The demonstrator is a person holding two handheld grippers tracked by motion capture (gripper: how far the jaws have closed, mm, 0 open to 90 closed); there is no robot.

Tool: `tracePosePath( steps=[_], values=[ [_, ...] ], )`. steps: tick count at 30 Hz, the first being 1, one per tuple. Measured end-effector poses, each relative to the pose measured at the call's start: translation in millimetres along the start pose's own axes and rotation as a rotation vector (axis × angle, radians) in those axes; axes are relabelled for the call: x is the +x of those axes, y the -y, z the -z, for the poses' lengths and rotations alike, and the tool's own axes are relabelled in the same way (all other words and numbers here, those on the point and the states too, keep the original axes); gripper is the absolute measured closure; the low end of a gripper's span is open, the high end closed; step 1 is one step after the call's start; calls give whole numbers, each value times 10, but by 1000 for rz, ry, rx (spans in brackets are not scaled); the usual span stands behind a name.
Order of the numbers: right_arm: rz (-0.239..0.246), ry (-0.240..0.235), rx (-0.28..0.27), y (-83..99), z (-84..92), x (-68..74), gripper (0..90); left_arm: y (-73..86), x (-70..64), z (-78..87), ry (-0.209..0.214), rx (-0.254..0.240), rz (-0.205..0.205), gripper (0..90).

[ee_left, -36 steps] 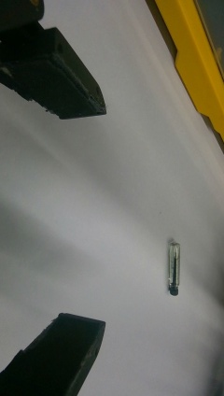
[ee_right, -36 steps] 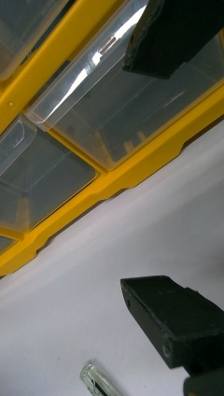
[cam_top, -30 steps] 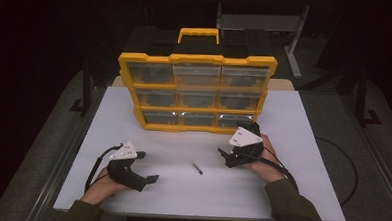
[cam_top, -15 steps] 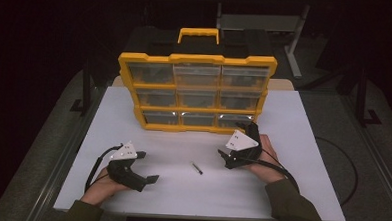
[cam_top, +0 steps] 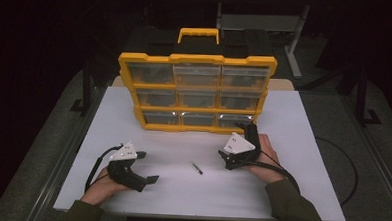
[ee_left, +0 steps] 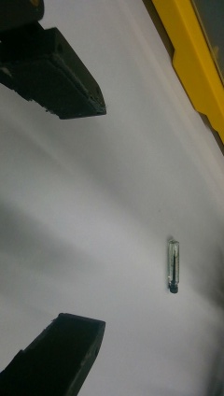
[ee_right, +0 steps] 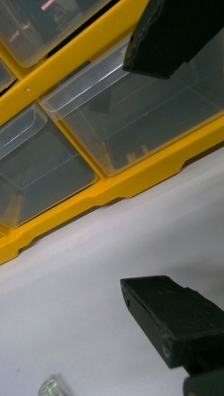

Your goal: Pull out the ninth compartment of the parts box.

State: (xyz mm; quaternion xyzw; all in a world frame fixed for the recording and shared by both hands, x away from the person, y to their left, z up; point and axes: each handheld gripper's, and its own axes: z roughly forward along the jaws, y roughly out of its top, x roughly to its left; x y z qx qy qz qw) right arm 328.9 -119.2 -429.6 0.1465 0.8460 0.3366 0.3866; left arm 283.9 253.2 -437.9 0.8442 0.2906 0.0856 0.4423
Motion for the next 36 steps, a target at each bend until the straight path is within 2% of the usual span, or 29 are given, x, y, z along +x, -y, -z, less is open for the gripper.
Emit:
tracePosePath(
  steps=[14, 31, 36],
  values=[
    [72, 31, 6, -6, -9, 41, 0, 0, -1, 1, 3, -1, -3, 0],
    [124, 61, 21, -9, -10, 88, 0, -1, -1, -1, 5, -2, -3, 0],
    [152, 83, 27, -13, -10, 115, 0, 0, 0, 0, 4, -2, -1, 0]
  ],
)
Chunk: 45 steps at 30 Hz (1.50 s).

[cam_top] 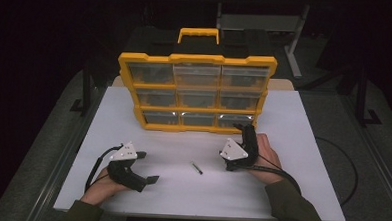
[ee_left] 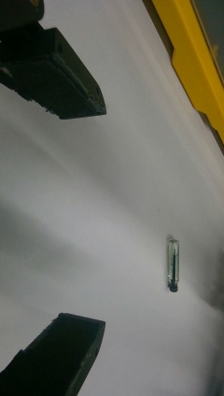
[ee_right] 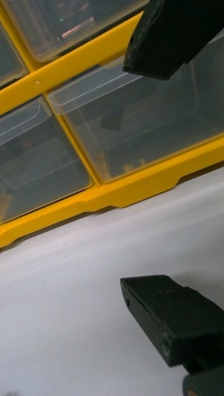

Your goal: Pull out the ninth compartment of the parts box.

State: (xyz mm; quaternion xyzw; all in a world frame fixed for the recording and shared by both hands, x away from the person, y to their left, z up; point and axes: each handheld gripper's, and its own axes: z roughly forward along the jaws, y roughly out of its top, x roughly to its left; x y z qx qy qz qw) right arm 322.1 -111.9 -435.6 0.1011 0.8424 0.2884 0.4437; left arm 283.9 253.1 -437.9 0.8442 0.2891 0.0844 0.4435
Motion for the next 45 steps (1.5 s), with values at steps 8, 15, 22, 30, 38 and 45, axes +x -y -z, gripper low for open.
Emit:
tracePosePath(
  steps=[8, 15, 22, 30, 38, 45],
  values=[
    [82, 18, 10, 2, -2, -6, 0, 1, -2, -2, 0, -2, 1, 0],
    [113, 32, 12, 0, 2, -4, 0, 2, -1, -2, 0, 0, -2, 0],
    [158, 49, 12, -4, 0, 14, 0, 1, -3, -3, 2, 0, -1, 0],
    [192, 65, 21, -7, -1, 37, 0, 0, 1, 1, 1, 2, -10, 0],
    [235, 93, 26, -13, 10, 56, 0, 1, -3, 0, 3, 0, -13, 0],
    [247, 124, 31, -36, 22, 124, 0, 1, -5, -2, 3, -1, -11, 0]
  ],
)
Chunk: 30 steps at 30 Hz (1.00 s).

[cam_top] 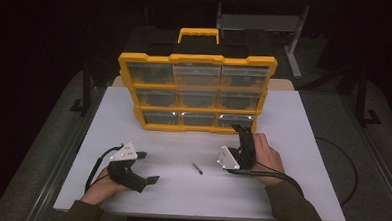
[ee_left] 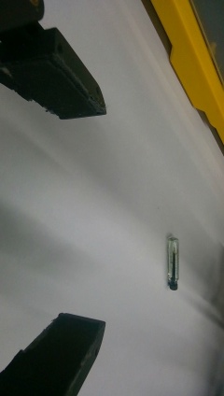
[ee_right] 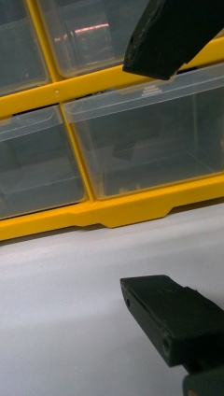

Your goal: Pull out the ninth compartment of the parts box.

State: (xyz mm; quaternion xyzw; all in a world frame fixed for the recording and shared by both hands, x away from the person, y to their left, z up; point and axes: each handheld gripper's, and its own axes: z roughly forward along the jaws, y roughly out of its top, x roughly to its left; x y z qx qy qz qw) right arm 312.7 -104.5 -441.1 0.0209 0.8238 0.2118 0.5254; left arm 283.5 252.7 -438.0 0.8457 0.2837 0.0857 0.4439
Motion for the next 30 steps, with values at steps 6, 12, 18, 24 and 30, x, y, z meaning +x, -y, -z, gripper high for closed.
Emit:
tracePosePath(
  steps=[6, 12, 18, 24, 30],
  values=[
    [71, 17, -5, -10, 2, 2, 0, 2, -3, -3, 1, 1, -2, 0],
    [108, 31, -6, -28, 7, 21, 0, 3, -4, -3, 1, 1, 0, 0],
    [118, 34, -2, -37, 22, 46, 0, -1, 4, 4, -1, 3, -1, 0],
    [153, 54, -10, -58, 36, 64, 0, -3, 4, 7, -2, 0, 4, 0],
    [191, 71, -4, -65, 39, 86, 0, -3, 4, 9, -5, -3, 7, 0]
  ],
)
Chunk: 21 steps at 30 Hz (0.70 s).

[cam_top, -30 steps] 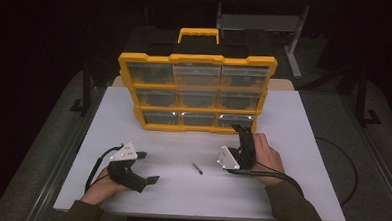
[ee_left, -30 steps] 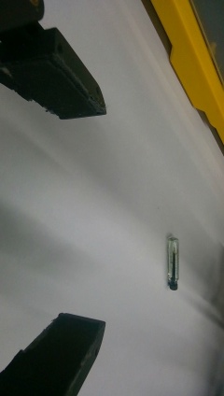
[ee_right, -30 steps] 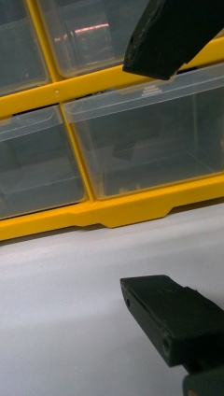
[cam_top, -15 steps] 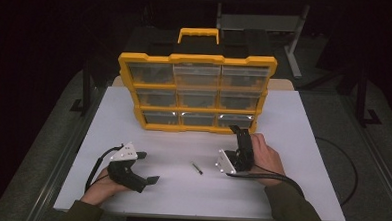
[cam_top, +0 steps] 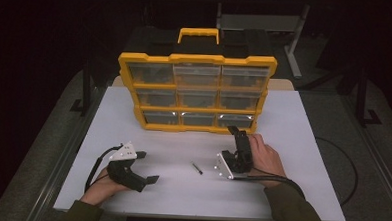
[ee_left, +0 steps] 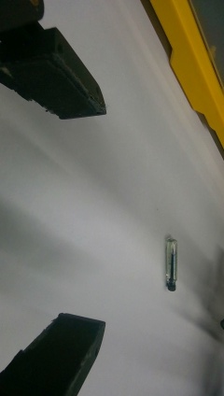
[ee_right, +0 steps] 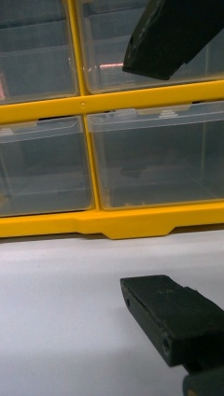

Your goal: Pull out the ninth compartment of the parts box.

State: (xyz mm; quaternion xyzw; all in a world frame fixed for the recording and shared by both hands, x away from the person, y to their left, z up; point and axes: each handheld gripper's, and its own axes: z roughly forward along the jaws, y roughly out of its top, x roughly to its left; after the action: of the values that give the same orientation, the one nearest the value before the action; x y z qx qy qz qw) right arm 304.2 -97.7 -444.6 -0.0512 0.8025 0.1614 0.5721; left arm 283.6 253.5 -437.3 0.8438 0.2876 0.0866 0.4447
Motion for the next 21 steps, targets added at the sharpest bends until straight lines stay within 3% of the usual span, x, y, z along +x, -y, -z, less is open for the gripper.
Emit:
tracePosePath(
  steps=[9, 14, 21],
  values=[
    [41, 23, 7, -8, 0, 18, 0, 4, -11, -1, -13, 4, -7, 0],
    [86, 41, 21, -25, -1, 43, 0, 8, -30, -7, -50, 7, -30, 0],
    [112, 56, 17, -43, 0, 53, 0, 8, -24, -2, -67, 10, -38, 0]
  ],
)
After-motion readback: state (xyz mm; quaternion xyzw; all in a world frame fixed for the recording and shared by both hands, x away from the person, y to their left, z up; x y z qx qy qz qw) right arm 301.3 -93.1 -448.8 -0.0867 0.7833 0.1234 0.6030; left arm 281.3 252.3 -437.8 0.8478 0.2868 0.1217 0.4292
